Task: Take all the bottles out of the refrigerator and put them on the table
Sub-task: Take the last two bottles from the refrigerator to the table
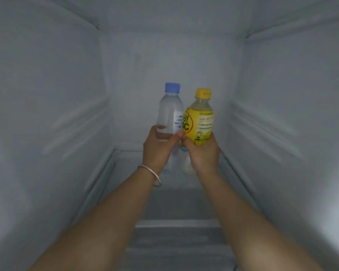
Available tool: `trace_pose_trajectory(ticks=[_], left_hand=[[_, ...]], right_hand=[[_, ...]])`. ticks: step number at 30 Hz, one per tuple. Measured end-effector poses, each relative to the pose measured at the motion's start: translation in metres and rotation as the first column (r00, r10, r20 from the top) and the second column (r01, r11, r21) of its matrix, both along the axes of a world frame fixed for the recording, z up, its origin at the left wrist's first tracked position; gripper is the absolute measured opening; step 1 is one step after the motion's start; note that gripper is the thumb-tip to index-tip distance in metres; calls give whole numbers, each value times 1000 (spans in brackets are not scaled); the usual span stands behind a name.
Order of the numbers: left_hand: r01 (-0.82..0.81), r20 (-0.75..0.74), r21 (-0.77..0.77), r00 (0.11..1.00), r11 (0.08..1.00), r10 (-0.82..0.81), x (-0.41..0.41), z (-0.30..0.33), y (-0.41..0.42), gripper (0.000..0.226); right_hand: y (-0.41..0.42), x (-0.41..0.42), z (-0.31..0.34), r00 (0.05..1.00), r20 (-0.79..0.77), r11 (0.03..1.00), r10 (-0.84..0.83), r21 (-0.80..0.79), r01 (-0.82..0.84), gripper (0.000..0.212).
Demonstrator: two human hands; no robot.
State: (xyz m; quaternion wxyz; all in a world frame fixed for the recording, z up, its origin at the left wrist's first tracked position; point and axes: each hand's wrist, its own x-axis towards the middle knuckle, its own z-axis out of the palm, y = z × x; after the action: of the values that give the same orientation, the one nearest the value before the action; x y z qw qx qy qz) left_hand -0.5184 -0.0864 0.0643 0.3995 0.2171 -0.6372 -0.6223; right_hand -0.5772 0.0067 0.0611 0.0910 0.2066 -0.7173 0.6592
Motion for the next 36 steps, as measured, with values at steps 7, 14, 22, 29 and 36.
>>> trace_pose_trajectory(ticks=[7, 14, 22, 29, 36], left_hand=[[86, 4, 67, 996, 994, -86, 110, -10, 56, 57], [141, 101, -39, 985, 989, -137, 222, -27, 127, 60], [452, 145, 30, 881, 891, -451, 344, -40, 260, 53], [635, 205, 106, 739, 765, -642, 407, -75, 395, 41], [716, 146, 191, 655, 671, -741, 451, -95, 568, 44]], right_hand=[[52, 89, -7, 985, -38, 985, 170, 22, -169, 56], [138, 212, -37, 996, 13, 996, 91, 13, -92, 19], [285, 346, -55, 992, 115, 998, -50, 39, 46, 19], [429, 428, -105, 961, 215, 984, -174, 8, 177, 26], [617, 489, -121, 956, 201, 975, -215, -21, 223, 32]])
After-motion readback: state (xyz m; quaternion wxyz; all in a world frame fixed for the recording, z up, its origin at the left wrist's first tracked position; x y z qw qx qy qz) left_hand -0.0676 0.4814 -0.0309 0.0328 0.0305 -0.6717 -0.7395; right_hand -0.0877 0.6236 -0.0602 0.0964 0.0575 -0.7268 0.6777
